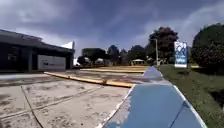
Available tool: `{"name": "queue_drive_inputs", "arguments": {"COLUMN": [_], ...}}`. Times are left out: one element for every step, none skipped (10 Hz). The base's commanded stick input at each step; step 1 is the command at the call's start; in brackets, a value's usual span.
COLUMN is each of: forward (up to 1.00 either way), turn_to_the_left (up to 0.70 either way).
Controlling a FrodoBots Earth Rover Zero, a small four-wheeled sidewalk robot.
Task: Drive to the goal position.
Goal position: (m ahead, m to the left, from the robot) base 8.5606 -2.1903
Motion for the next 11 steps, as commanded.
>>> {"name": "queue_drive_inputs", "arguments": {"forward": [0.00,0.00,0.00,0.00,0.00,0.00,0.00,0.00,0.00,0.00,0.00], "turn_to_the_left": [0.00,0.00,0.00,-0.53,-0.64,-0.69,-0.70,-0.70,0.00,0.00,0.00]}}
